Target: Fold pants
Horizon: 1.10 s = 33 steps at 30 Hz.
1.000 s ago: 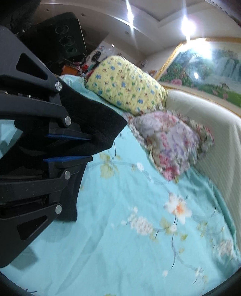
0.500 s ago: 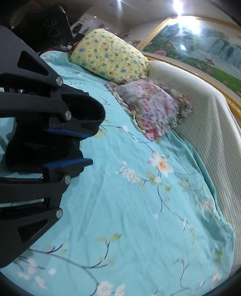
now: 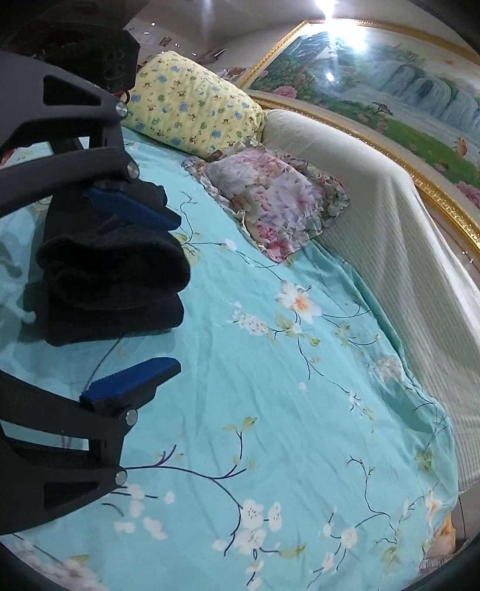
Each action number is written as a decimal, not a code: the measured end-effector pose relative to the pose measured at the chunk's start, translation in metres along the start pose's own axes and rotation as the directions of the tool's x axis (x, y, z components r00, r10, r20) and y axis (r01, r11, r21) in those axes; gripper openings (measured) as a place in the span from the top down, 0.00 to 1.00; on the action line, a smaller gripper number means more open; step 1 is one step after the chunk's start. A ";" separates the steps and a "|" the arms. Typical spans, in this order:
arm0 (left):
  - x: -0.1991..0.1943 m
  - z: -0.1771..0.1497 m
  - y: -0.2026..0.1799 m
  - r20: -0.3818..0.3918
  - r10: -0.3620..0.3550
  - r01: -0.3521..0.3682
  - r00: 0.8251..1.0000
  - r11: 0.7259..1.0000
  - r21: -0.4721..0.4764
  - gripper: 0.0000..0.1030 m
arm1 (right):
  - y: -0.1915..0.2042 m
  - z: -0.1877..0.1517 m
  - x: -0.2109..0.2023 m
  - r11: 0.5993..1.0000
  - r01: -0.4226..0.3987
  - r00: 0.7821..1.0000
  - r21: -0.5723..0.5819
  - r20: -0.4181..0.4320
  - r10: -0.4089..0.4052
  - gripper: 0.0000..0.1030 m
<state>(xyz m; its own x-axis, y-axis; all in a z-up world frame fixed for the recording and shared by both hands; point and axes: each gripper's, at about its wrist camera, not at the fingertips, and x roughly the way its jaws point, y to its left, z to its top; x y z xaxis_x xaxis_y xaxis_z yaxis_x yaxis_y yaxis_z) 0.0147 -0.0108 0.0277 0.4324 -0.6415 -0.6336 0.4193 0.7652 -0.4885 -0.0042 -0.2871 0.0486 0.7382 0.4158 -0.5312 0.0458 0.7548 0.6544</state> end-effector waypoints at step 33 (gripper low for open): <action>-0.042 -0.017 0.074 0.023 0.187 -0.181 0.982 0.970 -0.163 0.20 | 0.033 -0.051 0.000 0.993 0.100 0.994 -0.068 -0.036 -0.103 0.21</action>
<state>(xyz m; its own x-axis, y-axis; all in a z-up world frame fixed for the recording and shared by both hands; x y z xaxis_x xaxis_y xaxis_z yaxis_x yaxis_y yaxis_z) 0.0145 0.0737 0.0078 0.5212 -0.4882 -0.7000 0.1987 0.8671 -0.4568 -0.0374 -0.2358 0.0429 0.7049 0.3538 -0.6148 0.0736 0.8255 0.5596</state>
